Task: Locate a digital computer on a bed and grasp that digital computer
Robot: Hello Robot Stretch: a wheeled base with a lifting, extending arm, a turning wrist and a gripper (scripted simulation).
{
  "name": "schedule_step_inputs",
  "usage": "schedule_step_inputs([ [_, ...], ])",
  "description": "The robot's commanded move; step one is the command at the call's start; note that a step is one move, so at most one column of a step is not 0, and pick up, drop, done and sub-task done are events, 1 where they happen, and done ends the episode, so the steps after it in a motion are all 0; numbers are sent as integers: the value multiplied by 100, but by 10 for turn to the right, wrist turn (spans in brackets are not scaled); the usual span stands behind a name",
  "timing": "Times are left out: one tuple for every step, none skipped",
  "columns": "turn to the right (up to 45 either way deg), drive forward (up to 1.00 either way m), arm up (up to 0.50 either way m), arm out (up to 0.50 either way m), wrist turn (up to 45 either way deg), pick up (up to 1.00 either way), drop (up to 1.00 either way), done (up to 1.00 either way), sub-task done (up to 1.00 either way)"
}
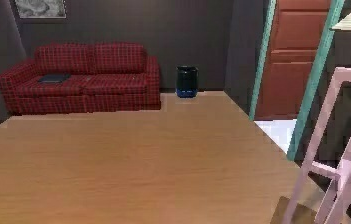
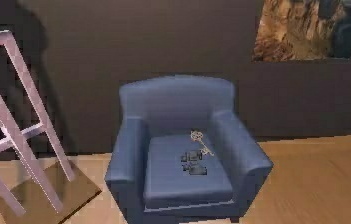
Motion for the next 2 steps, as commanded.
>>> schedule_step_inputs([
  [0,100,0,0,0,0,0,0,0],
  [30,0,0,0,0,0,0,0,0],
])
